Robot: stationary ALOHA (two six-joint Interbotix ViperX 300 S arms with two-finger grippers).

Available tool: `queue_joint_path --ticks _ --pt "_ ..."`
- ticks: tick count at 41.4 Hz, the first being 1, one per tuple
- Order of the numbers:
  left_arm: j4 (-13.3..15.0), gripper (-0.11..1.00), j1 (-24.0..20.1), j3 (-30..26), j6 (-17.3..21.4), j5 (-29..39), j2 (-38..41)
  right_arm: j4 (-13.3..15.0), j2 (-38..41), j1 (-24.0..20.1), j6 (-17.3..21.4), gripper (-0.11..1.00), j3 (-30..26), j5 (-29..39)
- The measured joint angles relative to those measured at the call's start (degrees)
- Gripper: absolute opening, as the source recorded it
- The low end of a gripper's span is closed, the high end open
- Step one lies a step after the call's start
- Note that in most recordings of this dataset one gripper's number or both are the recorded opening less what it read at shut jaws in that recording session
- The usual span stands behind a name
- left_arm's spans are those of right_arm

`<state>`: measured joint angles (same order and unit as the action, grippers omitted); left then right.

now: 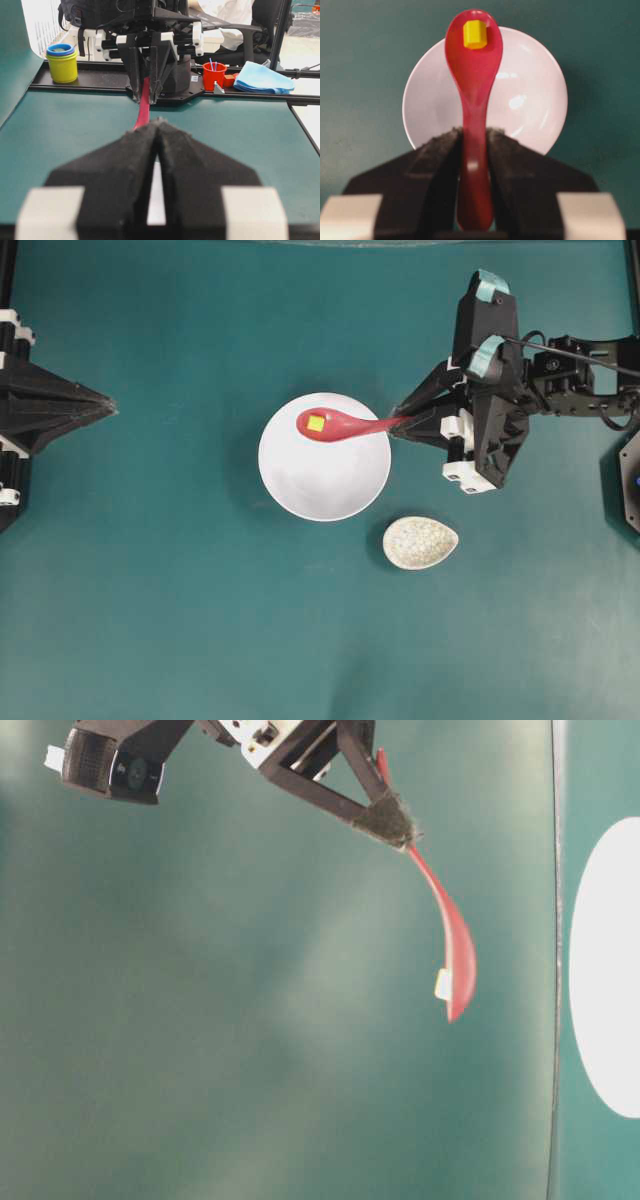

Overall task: Scoop the yellow hexagonal prism block from the bowl with a spoon using the right arm.
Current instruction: 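Hold the loaded spoon still above the bowl with the right gripper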

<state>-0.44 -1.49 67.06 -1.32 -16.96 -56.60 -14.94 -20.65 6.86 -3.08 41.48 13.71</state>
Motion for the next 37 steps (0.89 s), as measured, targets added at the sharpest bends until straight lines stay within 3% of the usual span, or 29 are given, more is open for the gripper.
queue_joint_path --ticks 37 --pt "0.0 0.03 1.4 0.0 -1.9 0.0 0.4 0.0 0.1 0.0 0.0 0.24 0.0 0.0"
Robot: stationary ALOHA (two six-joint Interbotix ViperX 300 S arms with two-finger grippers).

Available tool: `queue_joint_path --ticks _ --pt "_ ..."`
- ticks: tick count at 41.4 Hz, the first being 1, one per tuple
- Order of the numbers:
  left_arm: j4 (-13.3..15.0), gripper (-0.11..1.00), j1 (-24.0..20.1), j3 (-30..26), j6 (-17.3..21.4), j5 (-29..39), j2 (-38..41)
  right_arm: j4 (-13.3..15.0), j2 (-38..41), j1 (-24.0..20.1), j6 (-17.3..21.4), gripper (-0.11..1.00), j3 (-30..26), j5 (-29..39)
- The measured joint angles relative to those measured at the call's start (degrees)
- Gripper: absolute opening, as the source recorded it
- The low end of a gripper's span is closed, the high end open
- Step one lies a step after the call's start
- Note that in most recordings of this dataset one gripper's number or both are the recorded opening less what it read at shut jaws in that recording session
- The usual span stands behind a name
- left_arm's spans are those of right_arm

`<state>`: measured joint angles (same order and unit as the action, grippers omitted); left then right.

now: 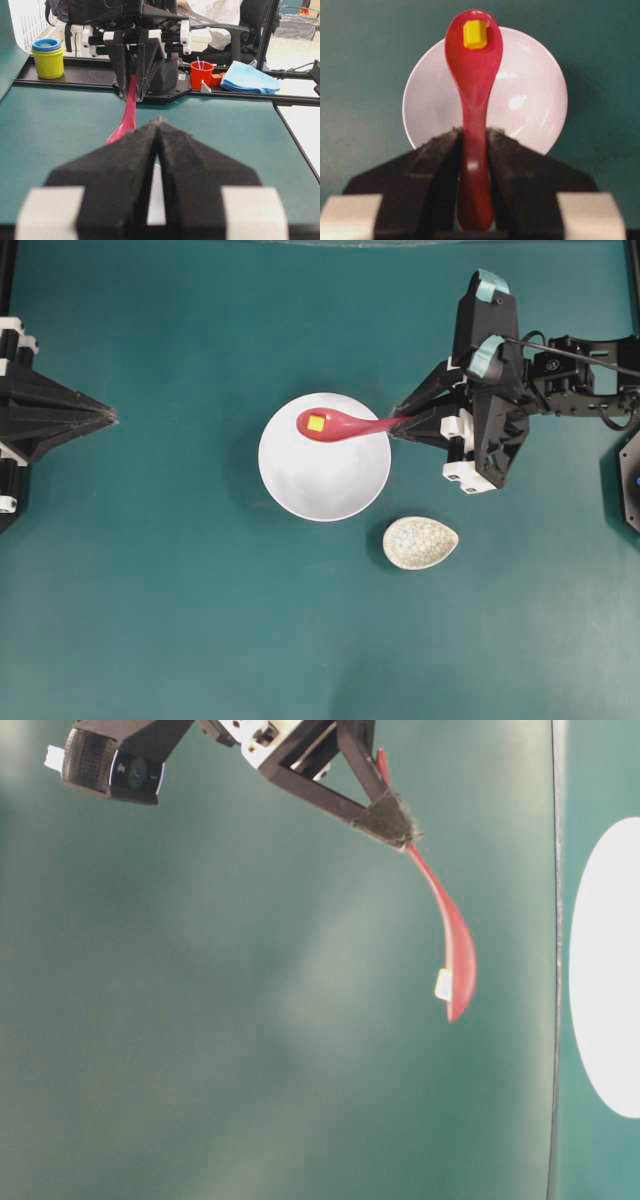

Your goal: Scoop the yellow hexagonal prism block from the bowl with a spoon using the right arm.

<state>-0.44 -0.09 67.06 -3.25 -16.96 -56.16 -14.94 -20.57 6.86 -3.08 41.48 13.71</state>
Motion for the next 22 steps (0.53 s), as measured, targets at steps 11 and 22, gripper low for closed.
queue_joint_path --ticks 11,22 --pt "-0.1 0.03 0.1 0.0 0.8 0.0 0.3 0.0 0.0 -0.1 -0.1 0.24 0.0 0.2" --pt "-0.1 0.03 0.2 0.0 1.1 0.0 0.3 0.0 0.0 0.0 0.0 0.24 0.0 0.4"
